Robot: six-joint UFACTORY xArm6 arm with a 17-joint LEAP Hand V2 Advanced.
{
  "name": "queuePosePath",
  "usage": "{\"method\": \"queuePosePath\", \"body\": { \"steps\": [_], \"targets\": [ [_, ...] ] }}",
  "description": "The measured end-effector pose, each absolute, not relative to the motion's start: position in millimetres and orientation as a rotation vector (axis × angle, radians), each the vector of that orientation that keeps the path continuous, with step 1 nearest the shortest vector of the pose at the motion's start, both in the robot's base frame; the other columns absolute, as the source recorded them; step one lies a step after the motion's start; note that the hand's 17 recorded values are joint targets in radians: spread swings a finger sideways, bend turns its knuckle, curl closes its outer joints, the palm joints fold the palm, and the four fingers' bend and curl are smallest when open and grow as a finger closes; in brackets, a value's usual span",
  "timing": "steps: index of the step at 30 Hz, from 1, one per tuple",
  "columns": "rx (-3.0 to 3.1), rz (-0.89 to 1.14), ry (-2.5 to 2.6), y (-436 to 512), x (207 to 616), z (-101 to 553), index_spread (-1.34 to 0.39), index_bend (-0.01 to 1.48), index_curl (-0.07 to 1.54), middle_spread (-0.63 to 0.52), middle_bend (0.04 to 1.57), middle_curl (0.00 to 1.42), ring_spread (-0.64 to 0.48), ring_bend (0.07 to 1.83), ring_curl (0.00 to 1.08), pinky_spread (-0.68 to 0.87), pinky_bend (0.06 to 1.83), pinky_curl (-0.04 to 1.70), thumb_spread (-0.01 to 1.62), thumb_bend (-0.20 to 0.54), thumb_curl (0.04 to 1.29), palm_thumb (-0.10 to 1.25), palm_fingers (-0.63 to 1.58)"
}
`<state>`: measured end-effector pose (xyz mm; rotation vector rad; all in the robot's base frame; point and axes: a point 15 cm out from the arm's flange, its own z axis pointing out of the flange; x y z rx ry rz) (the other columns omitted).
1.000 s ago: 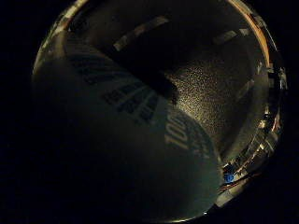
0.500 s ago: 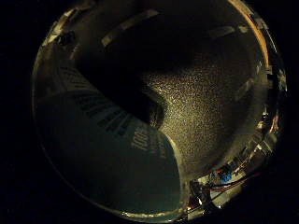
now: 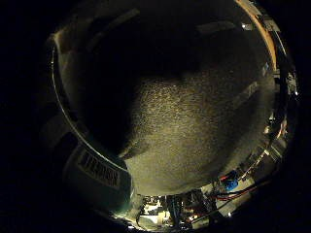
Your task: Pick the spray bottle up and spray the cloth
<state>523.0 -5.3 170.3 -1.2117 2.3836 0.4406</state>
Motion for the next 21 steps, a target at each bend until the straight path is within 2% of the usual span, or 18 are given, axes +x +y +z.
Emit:
{"method": "queuePosePath", "body": {
  "steps": [4,9,15,21],
  "targets": [
    [-1.206,0.42,2.382,-8.7,525.7,172.0,-0.47,0.76,0.8,-0.4,0.95,1.02,-0.36,1.37,0.83,-0.37,1.19,0.98,0.71,-0.012,0.7,1.07,0.38],
    [-1.205,0.407,2.377,-9.9,527.2,175.1,-0.49,0.87,0.96,-0.43,1.07,1.14,-0.35,1.5,0.9,-0.36,1.23,1.14,0.83,-0.011,0.69,1.1,0.26],
    [-1.198,0.402,2.376,-12.1,527.8,176.9,-0.49,0.93,1.07,-0.44,1.15,1.22,-0.35,1.59,0.94,-0.34,1.27,1.28,0.9,-0.015,0.68,1.12,0.17],
    [-1.193,0.399,2.377,-14.9,527.5,177.8,-0.49,0.94,1.12,-0.44,1.19,1.24,-0.33,1.62,0.95,-0.33,1.27,1.34,0.91,-0.015,0.68,1.12,0.15]
  ]
}}
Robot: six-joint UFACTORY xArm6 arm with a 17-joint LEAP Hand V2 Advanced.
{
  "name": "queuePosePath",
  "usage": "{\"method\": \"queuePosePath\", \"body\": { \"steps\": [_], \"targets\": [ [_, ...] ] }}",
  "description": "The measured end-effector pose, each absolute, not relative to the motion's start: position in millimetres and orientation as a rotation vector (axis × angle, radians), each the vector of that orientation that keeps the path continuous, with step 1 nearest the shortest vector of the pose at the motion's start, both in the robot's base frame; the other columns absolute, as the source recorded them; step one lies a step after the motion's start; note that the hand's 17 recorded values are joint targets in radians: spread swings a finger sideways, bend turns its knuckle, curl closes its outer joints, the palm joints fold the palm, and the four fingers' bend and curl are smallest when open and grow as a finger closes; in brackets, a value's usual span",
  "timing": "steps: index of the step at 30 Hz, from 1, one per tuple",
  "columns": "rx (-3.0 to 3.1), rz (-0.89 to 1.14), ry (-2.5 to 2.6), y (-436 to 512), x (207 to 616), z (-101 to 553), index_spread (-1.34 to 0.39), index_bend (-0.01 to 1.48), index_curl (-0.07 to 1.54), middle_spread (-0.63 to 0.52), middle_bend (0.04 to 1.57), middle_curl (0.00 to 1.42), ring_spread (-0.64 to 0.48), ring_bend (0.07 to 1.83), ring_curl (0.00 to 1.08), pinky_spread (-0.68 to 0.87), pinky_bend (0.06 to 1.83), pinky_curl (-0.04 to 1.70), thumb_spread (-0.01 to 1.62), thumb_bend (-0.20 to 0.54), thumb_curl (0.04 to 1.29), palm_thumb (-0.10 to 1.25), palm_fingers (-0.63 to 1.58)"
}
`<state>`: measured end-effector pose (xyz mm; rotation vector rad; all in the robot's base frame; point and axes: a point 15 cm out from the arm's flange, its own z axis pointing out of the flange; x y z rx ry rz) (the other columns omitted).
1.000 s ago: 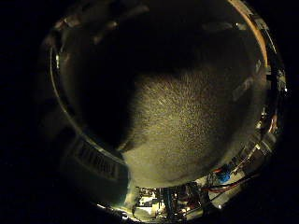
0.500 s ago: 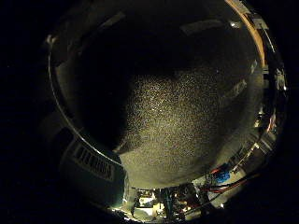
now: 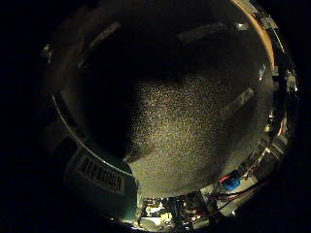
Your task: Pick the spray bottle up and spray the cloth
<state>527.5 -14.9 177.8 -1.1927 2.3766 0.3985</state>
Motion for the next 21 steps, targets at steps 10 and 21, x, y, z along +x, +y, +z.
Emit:
{"method": "queuePosePath", "body": {
  "steps": [10,21],
  "targets": [
    [-1.171,0.374,2.358,-22,531,193,-0.49,0.94,1.16,-0.43,1.22,1.24,-0.32,1.65,0.95,-0.31,1.28,1.39,0.91,-0.015,0.68,1.12,0.13],
    [-1.145,0.359,2.333,-32,527,221,-0.49,0.95,1.18,-0.42,1.22,1.24,-0.32,1.66,0.95,-0.29,1.29,1.41,0.91,-0.015,0.69,1.12,0.13]
  ]
}}
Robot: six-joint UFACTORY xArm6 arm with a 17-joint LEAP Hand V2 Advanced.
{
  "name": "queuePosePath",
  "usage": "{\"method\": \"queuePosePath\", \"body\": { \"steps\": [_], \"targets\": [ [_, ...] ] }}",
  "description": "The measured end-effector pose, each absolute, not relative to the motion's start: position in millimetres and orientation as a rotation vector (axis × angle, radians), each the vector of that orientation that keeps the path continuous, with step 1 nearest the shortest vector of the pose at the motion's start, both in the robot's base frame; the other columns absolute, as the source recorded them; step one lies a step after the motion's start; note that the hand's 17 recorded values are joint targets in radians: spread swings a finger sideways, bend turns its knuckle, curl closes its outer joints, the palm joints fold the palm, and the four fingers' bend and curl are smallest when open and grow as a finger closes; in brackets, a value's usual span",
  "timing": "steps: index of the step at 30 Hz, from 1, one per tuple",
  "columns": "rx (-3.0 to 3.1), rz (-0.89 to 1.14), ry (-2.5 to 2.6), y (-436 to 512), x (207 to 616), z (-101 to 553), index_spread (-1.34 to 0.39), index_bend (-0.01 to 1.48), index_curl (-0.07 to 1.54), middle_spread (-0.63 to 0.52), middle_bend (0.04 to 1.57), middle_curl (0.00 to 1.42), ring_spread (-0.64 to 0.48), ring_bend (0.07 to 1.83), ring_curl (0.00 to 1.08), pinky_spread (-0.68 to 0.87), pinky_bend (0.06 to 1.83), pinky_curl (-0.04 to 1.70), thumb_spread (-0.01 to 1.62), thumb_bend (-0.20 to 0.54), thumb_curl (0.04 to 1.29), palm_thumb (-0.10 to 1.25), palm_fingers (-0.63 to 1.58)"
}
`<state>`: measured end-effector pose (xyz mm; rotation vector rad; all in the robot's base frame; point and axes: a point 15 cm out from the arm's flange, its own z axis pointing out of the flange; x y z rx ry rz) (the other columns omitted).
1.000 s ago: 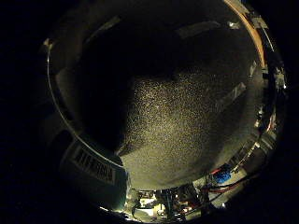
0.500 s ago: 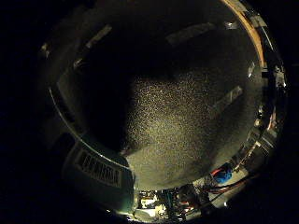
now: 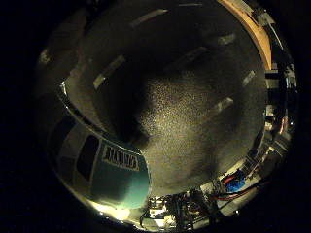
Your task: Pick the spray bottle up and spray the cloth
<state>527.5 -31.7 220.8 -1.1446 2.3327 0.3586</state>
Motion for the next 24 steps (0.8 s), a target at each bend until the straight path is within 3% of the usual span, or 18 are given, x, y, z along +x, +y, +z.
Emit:
{"method": "queuePosePath", "body": {
  "steps": [24],
  "targets": [
    [-1.341,0.354,2.103,40,520,339,-0.49,0.95,1.18,-0.42,1.22,1.24,-0.32,1.67,0.94,-0.26,1.3,1.41,0.91,-0.015,0.69,1.12,0.13]
  ]
}}
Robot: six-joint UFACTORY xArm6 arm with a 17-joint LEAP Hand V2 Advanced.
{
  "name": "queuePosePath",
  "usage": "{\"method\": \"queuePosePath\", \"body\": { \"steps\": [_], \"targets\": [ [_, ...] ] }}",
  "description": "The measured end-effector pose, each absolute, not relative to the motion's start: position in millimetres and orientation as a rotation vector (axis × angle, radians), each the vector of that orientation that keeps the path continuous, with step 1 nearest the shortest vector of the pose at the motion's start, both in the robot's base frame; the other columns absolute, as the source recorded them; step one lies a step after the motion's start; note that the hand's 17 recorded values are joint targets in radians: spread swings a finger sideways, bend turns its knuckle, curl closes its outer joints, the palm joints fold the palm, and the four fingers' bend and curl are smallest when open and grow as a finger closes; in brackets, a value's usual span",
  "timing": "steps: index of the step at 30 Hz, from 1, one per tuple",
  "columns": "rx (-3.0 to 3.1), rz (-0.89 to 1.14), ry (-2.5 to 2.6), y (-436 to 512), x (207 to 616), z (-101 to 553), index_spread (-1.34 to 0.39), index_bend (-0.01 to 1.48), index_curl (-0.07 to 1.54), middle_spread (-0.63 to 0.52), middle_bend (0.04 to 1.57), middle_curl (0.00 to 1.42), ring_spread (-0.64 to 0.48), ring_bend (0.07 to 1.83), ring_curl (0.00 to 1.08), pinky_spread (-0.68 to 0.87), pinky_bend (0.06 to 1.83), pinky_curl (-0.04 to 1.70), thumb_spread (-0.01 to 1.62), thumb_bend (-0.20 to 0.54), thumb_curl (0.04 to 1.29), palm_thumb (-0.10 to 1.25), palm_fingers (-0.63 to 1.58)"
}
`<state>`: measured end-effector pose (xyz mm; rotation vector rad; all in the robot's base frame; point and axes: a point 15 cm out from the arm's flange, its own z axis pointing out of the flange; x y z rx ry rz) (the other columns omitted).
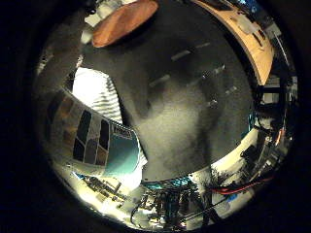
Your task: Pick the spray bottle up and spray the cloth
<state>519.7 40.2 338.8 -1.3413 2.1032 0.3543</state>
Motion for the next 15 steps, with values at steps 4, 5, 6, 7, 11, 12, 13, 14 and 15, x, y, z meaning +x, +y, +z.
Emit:
{"method": "queuePosePath", "body": {
  "steps": [4,5,6,7,11,12,13,14,15],
  "targets": [
    [-1.399,0.358,2.049,65,516,358,-0.49,0.95,1.18,-0.42,1.22,1.24,-0.31,1.67,0.94,-0.26,1.3,1.41,0.9,-0.015,0.69,1.12,0.13],
    [-1.411,0.362,2.036,70,516,363,-0.49,0.95,1.18,-0.42,1.22,1.24,-0.31,1.67,0.94,-0.26,1.3,1.41,0.9,-0.015,0.69,1.12,0.13],
    [-1.424,0.372,2.027,77,515,366,-0.49,0.95,1.18,-0.42,1.22,1.24,-0.31,1.67,0.94,-0.26,1.3,1.41,0.9,-0.015,0.69,1.12,0.13],
    [-1.433,0.38,2.02,82,514,368,-0.49,0.95,1.18,-0.42,1.22,1.24,-0.31,1.67,0.94,-0.26,1.3,1.41,0.9,-0.015,0.69,1.12,0.13],
    [-1.462,0.37,1.978,102,515,388,-0.49,0.95,1.18,-0.42,1.22,1.24,-0.31,1.67,0.94,-0.26,1.31,1.41,0.9,-0.015,0.69,1.12,0.13],
    [-1.464,0.37,1.977,104,515,389,-0.49,0.95,1.18,-0.42,1.22,1.24,-0.31,1.67,0.94,-0.26,1.31,1.41,0.9,-0.015,0.69,1.12,0.13],
    [-1.47,0.374,1.974,108,514,390,-0.49,0.95,1.18,-0.42,1.22,1.24,-0.31,1.67,0.94,-0.26,1.32,1.41,0.9,-0.015,0.69,1.12,0.13],
    [-1.479,0.382,1.97,112,512,390,-0.49,0.95,1.18,-0.42,1.22,1.24,-0.31,1.68,0.93,-0.26,1.32,1.41,0.9,-0.015,0.69,1.12,0.13],
    [-1.493,0.391,1.962,119,510,392,-0.49,0.95,1.18,-0.42,1.22,1.24,-0.31,1.68,0.93,-0.26,1.32,1.41,0.9,-0.015,0.69,1.12,0.13]
  ]
}}
